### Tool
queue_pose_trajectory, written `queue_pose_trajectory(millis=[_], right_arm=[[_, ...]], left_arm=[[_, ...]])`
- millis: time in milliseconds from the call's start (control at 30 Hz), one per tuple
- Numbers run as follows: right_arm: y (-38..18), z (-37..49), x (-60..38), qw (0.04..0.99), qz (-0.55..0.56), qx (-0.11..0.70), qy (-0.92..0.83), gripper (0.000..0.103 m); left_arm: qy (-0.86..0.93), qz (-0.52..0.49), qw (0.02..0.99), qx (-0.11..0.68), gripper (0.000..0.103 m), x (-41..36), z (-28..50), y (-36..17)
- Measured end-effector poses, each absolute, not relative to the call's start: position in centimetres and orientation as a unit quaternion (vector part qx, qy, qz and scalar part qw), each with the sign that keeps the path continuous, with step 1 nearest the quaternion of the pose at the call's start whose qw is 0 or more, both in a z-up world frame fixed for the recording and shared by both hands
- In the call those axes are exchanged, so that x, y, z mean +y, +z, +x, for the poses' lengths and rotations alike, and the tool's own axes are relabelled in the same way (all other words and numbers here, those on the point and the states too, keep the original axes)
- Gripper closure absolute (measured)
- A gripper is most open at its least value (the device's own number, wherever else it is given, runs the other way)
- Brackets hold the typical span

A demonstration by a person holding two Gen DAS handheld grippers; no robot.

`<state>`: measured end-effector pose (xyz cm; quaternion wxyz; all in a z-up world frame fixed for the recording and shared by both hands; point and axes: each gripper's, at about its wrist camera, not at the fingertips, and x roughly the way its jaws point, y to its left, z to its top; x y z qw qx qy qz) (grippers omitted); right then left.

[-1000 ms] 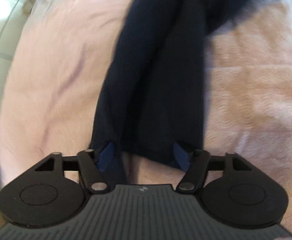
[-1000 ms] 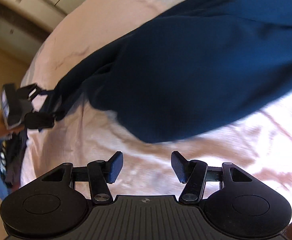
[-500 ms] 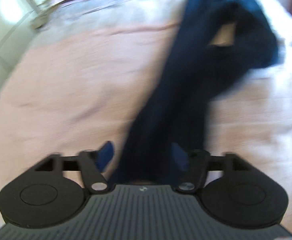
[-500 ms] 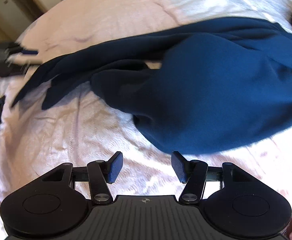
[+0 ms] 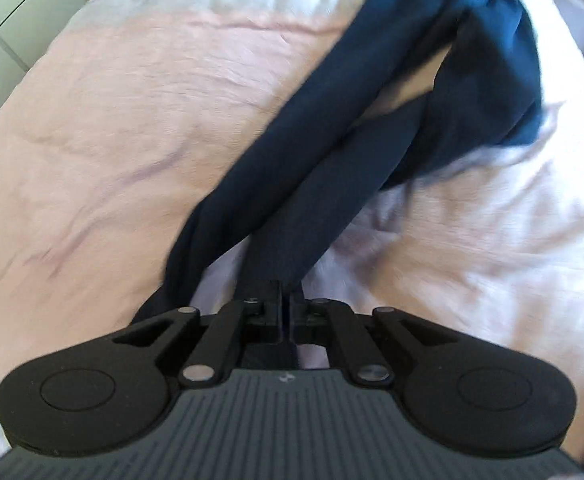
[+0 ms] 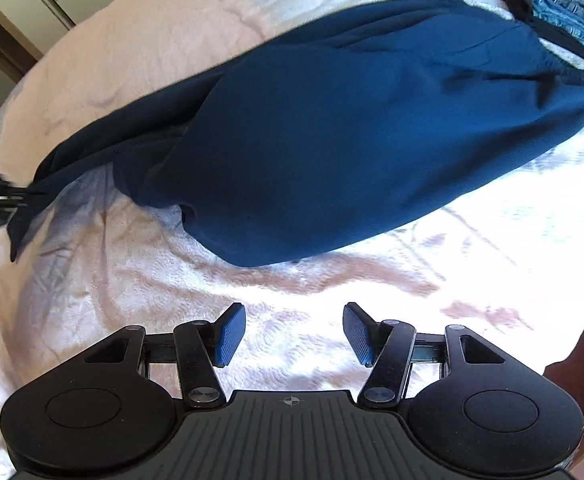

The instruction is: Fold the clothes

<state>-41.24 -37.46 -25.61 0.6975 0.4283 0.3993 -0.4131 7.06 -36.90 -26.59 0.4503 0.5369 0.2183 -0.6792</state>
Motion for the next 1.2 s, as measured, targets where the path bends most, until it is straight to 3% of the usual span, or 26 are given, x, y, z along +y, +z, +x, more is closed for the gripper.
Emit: queue_pose_trajectory(millis=[200,300,400,567,600,700,733,833,1000,1067,1100,1200], right_arm=[[-24.2,-42.7,-36.8,0.723,0.415,0.393,-0.387,0.045],[-24.8,-43.0,-36.3,0.731,0.414,0.399,-0.367,0.045],[-25.3,-43.0,-35.6,0.731,0.414,0.405,-0.362,0.045],[-26.0,-42.8,-34.4,0.726,0.415,0.413,-0.361,0.045],[-26.1,-42.7,-34.1,0.725,0.415,0.414,-0.361,0.045],[-26.1,-42.3,-32.9,0.719,0.415,0.417,-0.37,0.045],[-26.3,-42.0,-32.4,0.714,0.419,0.418,-0.375,0.045],[-26.6,-41.1,-30.9,0.699,0.428,0.422,-0.387,0.045],[-26.8,-38.2,-28.6,0.699,0.416,0.435,-0.387,0.044],[-27.3,-37.2,-28.0,0.695,0.418,0.437,-0.388,0.044],[-27.4,-36.8,-27.8,0.693,0.419,0.438,-0.391,0.044],[-27.0,-36.3,-27.2,0.688,0.417,0.435,-0.405,0.044]], left_arm=[[-0.634,0.546,0.446,0.318,0.101,-31.0,9.9,-16.0],[-0.623,0.536,0.42,0.384,0.1,-29.5,10.6,-13.8],[-0.596,0.549,0.407,0.42,0.093,-28.8,10.6,-16.1],[-0.554,0.591,0.448,0.378,0.087,-27.1,10.4,-22.8],[-0.57,0.577,0.445,0.379,0.08,-26.5,9.7,-23.7],[-0.654,0.525,0.416,0.35,0.042,-23.0,6.4,-25.5],[-0.678,0.52,0.398,0.333,0.037,-21.7,4.9,-26.4],[-0.717,0.538,0.349,0.274,0.036,-18.1,1.5,-29.9],[-0.705,0.61,0.327,0.154,0.04,-13.9,-0.9,-37.3],[-0.704,0.62,0.324,0.124,0.06,-13.0,-0.8,-38.9],[-0.709,0.617,0.32,0.119,0.096,-12.7,-0.5,-38.3],[-0.747,0.576,0.297,0.146,0.1,-12.4,1.5,-34.3]])
